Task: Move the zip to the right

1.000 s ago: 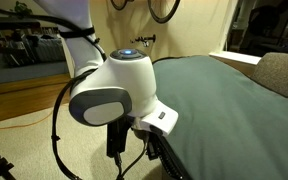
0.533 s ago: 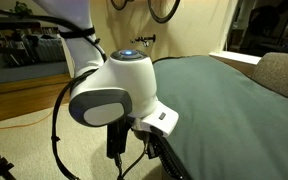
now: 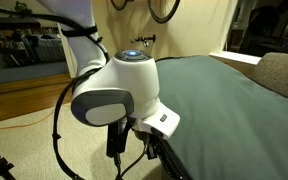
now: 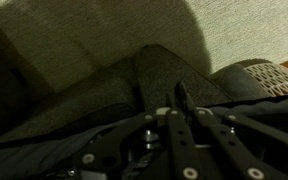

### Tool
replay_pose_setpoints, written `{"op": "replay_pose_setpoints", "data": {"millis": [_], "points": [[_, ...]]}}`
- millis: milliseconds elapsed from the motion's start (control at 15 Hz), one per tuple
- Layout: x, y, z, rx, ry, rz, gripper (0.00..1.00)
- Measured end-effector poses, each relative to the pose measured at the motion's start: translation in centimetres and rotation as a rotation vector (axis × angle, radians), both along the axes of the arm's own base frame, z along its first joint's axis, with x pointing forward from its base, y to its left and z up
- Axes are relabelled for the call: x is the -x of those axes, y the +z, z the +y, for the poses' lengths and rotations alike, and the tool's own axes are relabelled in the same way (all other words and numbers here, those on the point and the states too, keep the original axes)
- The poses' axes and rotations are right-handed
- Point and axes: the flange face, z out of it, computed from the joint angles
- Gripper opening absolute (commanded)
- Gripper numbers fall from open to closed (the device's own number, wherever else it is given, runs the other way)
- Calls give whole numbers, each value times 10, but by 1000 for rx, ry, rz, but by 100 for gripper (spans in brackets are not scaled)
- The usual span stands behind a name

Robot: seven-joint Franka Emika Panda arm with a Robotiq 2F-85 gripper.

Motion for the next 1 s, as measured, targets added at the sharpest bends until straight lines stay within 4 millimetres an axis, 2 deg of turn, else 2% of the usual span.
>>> {"op": "replay_pose_setpoints", "data": {"millis": [800, 867, 1000], "points": [[0, 0, 0, -30, -74, 0, 1], [3, -2, -7, -33, -90, 3, 1], [14, -11, -36, -53, -126, -5, 1]]}}
